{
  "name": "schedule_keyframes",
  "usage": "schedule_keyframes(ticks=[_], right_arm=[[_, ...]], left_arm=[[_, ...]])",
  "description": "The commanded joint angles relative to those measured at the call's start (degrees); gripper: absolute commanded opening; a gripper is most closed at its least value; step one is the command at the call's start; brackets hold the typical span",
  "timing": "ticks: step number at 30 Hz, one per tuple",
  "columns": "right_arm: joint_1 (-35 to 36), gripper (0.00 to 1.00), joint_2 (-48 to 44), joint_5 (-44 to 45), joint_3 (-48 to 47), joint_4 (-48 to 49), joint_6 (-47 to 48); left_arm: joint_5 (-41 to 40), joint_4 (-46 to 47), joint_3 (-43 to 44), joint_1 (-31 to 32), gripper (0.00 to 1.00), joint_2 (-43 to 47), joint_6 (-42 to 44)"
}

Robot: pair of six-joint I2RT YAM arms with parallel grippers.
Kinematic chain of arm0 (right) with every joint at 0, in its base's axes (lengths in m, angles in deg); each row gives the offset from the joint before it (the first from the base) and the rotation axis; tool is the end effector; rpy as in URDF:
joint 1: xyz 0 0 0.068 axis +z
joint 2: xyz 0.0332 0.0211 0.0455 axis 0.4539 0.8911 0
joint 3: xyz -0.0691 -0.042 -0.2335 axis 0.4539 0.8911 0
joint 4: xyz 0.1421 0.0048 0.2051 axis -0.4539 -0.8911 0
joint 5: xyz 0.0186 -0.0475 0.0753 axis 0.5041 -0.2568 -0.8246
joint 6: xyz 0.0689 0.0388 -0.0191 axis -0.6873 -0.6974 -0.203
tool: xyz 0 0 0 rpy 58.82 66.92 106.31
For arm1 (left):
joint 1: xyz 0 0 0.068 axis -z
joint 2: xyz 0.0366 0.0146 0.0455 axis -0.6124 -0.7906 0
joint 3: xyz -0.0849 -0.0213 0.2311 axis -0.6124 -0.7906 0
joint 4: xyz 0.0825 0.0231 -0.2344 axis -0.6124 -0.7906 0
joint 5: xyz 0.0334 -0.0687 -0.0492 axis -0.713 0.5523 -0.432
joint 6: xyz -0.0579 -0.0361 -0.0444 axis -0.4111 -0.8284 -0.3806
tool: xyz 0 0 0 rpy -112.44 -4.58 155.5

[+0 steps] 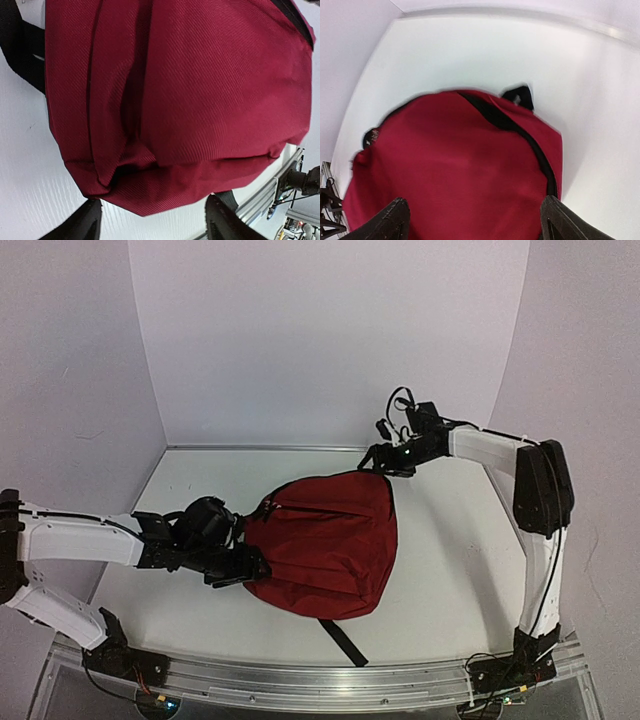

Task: Pack the student bag
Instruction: Adjust the student bag at the center of the board.

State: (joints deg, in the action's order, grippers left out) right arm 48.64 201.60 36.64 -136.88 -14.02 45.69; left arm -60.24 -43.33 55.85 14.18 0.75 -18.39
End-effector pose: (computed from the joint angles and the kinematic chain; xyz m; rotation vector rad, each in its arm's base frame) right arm 0.4320 0.2120 0.1967 -0.5853 2.2957 0.9054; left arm 0.1663 -0.2219 0.1451 0.0569 2.6684 -0.8072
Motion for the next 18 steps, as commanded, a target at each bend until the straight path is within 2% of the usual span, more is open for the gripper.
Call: schedule_keyframes(ticks=[1,5,8,11,14,16,18], right_arm=[[-0.05,0.81,3.1,-3.97,0.5,-2.38,0.4],[-0.08,0.68,0.14,-7.27,7.43,-2.93,1.0],[-0.11,0.64,-6.11,-8.54,15.41,-3.28,2.29],[-0.02,0.61,-12.82,-11.19,23.29,-3.32,3.1],[1.78,0.6,-18.89,-16.53,31.76,-3.41,2.98],[6.04,0.6,-22.11,-18.53,36.9,-3.52,3.8],[12.74,0.62,-24.63,-19.11,39.5,-3.58,5.02]], left_arm=[[-2.0,6.06,2.03,-0.37,0.64,-5.11,-3.2],[1.44,10.34,3.95,-5.13,0.48,-12.47,-3.48],[6.15,15.18,4.2,-11.48,0.37,-16.11,-2.97],[7.82,15.24,9.55,-17.7,0.3,-20.57,2.37],[10.96,12.77,21.01,-23.26,0.29,-27.65,8.26],[14.09,9.97,31.94,-25.72,0.33,-33.5,11.17],[15.22,5.66,41.28,-26.63,0.41,-37.79,15.2]])
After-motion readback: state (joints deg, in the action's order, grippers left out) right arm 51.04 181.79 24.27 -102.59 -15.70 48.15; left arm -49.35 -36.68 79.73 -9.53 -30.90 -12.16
